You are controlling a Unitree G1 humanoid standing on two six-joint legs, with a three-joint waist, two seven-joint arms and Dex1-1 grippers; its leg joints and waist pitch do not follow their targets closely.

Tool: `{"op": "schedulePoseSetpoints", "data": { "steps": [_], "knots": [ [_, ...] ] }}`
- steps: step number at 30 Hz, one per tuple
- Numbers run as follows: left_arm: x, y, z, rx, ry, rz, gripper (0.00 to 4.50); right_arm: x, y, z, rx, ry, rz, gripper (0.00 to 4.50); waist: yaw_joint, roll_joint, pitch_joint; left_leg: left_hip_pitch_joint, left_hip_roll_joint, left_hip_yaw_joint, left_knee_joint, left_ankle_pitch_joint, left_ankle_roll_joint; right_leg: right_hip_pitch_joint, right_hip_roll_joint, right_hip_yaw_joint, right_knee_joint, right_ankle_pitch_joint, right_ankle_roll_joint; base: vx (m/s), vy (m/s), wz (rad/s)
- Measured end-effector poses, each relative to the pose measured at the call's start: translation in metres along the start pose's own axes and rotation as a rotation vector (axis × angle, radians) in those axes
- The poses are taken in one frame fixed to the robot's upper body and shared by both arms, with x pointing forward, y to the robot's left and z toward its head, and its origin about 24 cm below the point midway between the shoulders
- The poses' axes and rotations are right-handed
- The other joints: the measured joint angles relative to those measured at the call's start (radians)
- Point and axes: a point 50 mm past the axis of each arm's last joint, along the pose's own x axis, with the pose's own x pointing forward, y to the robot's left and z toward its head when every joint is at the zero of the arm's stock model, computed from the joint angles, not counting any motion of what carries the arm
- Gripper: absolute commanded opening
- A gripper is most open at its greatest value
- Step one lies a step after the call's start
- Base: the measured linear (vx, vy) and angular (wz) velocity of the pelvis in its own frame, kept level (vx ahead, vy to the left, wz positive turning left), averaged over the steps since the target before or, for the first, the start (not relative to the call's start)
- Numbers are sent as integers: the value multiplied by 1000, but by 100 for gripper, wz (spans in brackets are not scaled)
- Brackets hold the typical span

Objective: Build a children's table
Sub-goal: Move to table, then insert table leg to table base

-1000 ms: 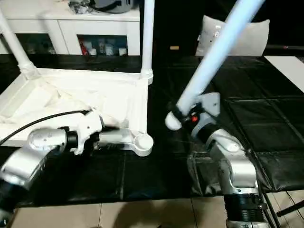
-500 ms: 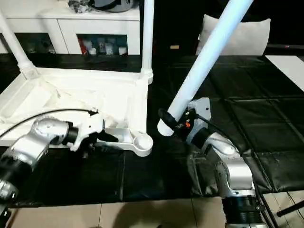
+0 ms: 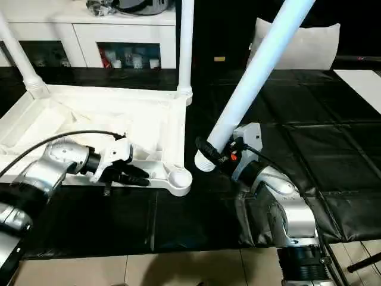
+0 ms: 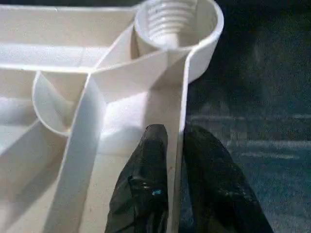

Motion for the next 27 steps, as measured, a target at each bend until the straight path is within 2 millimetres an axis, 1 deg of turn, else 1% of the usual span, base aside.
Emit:
{"op": "schedulePoseSetpoints", "data": {
  "steps": [4,9,13,16,19,23,27],
  "knots": [
    [1,0,1,33,17,-16,2,3,3,0,-10,12,23,189,2,0,0,0,2,3,0,0,0,0,0,0,0,0,0,0,0,0],
    [3,0,2,71,32,-25,0,11,9,5,-33,34,89,189,1,0,0,0,2,4,0,0,0,0,0,0,0,0,0,0,0,0],
    [9,0,6,26,11,-14,0,17,13,8,-45,59,137,189,8,1,0,0,2,6,0,0,0,0,-1,1,0,0,0,0,0,0],
    [22,-2,13,-9,-23,11,0,24,19,9,-58,90,194,189,11,1,0,0,2,7,0,0,0,0,-2,1,-1,0,0,0,0,0],
    [31,-6,16,-27,-54,28,0,25,24,4,-52,136,243,189,13,1,0,0,3,7,0,0,0,0,-1,1,-1,0,0,0,0,0],
    [37,-8,18,-44,-58,67,0,23,22,-4,-58,230,277,189,14,1,0,1,3,8,0,1,1,0,-1,1,0,0,0,0,0,0],
    [37,-10,18,-70,-45,87,0,22,16,-4,-68,251,262,189,10,1,0,1,4,8,0,2,0,0,-1,1,0,-1,1,0,0,0]
  ]
}}
